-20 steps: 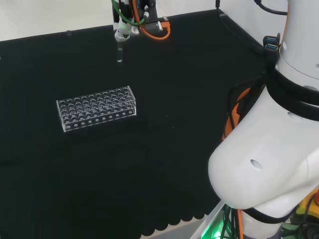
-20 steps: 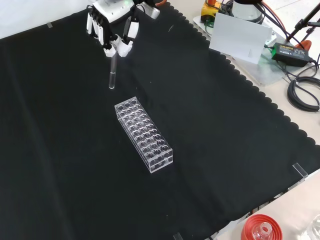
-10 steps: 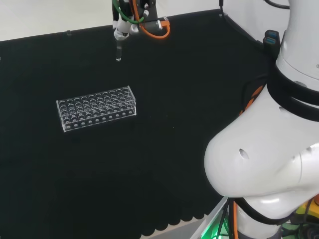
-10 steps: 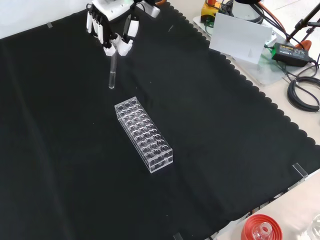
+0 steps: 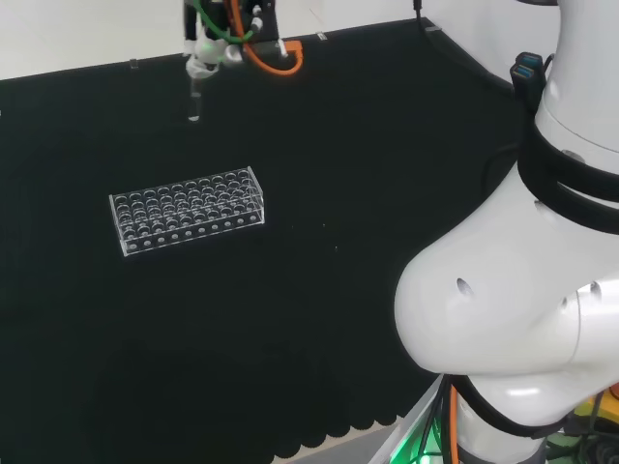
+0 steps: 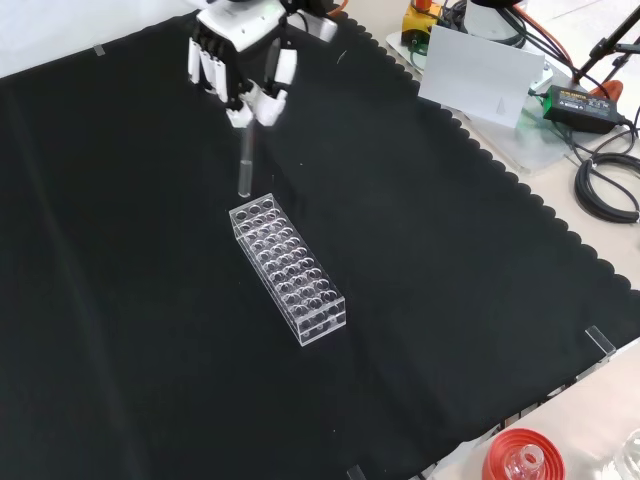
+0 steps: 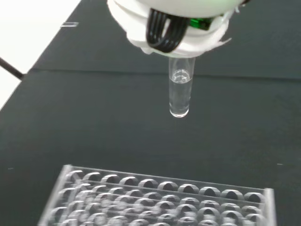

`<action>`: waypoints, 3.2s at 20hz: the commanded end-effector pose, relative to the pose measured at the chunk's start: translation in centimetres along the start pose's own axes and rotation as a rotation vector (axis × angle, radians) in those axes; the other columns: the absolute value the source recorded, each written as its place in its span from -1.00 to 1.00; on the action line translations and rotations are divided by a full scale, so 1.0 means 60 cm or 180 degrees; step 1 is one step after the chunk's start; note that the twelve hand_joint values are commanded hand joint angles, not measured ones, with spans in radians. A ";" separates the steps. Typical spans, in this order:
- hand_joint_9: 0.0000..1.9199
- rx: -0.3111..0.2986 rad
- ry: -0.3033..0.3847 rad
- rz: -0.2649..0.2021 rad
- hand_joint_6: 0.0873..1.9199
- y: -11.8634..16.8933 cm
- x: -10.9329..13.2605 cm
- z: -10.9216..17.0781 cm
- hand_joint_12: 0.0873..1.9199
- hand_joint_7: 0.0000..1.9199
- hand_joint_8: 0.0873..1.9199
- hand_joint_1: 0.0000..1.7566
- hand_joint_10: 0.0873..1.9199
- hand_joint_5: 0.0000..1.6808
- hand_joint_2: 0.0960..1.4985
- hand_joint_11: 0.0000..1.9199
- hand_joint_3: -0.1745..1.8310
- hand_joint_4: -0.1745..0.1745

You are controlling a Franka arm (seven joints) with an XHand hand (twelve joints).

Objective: Shake the test tube.

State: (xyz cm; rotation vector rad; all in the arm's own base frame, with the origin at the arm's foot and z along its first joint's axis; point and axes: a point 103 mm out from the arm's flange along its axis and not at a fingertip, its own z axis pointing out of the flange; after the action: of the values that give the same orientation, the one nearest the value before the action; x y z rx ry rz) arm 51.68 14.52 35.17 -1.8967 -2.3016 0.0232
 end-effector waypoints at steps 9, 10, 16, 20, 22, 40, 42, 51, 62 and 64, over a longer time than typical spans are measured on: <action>0.45 0.0096 -0.0263 0.0189 -0.69 -0.011 -0.047 0.006 0.16 0.91 -0.74 0.63 -0.66 0.64 -0.14 0.07 -0.36 -1.00; 0.45 0.0104 -0.0316 0.0265 -0.69 -0.013 -0.066 0.006 0.16 0.91 -0.74 0.63 -0.66 0.64 -0.15 0.07 -0.36 -1.00; 0.46 0.0117 -0.0562 0.0689 -0.69 -0.021 -0.157 0.004 0.16 0.91 -0.74 0.63 -0.66 0.64 -0.15 0.07 -0.35 -1.00; 0.46 0.0088 -0.0530 0.0697 -0.69 -0.032 -0.169 -0.007 0.16 0.91 -0.74 0.63 -0.66 0.64 -0.15 0.07 -0.35 -1.00; 0.46 0.0090 -0.0500 0.0632 -0.69 -0.029 -0.153 -0.005 0.16 0.91 -0.74 0.63 -0.66 0.64 -0.15 0.07 -0.35 -1.00; 0.46 0.0109 -0.0035 -0.0113 -0.69 -0.002 0.036 0.009 0.16 0.92 -0.75 0.63 -0.65 0.64 -0.16 0.07 -0.34 -1.00; 0.46 0.0111 -0.0054 -0.0123 -0.69 -0.002 0.038 0.010 0.16 0.92 -0.75 0.63 -0.65 0.64 -0.16 0.07 -0.34 -1.00; 0.46 0.0197 -0.0314 0.0152 -0.69 -0.011 -0.038 0.024 0.16 0.92 -0.75 0.63 -0.65 0.64 -0.16 0.07 -0.34 -1.00; 0.45 0.0222 -0.0564 0.0523 -0.69 -0.031 -0.144 0.016 0.16 0.92 -0.76 0.63 -0.65 0.64 -0.16 0.07 -0.34 -1.00; 0.45 0.0217 -0.0557 0.0525 -0.69 -0.030 -0.146 0.016 0.16 0.92 -0.76 0.63 -0.65 0.64 -0.16 0.07 -0.34 -1.00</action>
State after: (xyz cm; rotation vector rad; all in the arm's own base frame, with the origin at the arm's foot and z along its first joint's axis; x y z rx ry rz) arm 51.39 6.48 33.51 -2.1043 -2.2187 0.2851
